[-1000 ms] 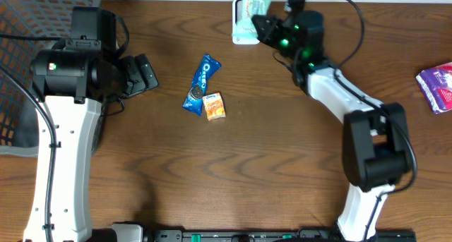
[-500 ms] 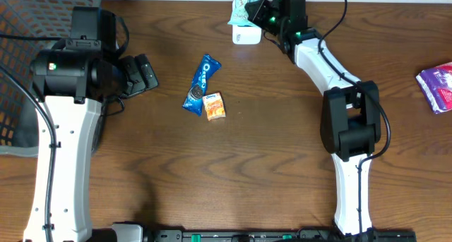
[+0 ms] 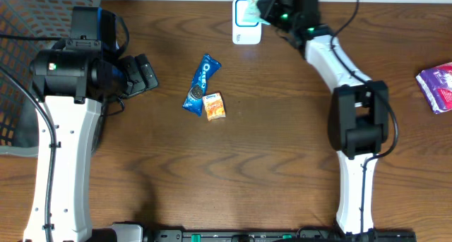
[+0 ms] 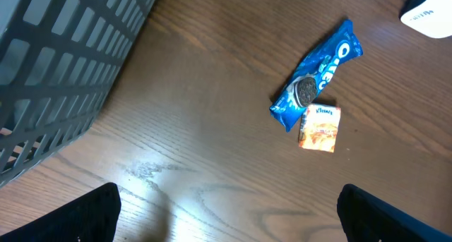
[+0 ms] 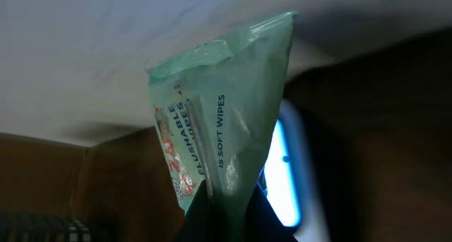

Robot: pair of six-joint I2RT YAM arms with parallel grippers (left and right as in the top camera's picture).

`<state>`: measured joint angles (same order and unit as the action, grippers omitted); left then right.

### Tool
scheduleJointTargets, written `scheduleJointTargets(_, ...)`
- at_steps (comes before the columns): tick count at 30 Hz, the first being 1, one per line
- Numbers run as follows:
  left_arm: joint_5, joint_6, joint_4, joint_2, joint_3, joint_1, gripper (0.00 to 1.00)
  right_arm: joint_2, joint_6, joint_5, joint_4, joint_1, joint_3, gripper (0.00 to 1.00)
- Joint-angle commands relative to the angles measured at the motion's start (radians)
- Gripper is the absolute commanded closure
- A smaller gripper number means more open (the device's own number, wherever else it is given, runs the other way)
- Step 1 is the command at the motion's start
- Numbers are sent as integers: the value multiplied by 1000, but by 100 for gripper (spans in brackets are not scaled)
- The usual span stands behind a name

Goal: Scan the item barcode
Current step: 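Carry the wipes pack to the far right and release it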

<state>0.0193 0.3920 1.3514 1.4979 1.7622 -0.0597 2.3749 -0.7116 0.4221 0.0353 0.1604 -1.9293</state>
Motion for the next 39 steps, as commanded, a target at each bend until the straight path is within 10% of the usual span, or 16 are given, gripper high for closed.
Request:
scheduleJointTargets(1,-16,-6,2,5,3,4,2,-26,23,75,34,-112,-27,99)
scheduleJointTargets(18,-16,-6,2,5,3,4,2,-225,320,-101,636,-595,-20,99)
scheduleJointTargets(39,-16,-6,2,5,3,4,2,-5,310,-274,490,-695,21,98)
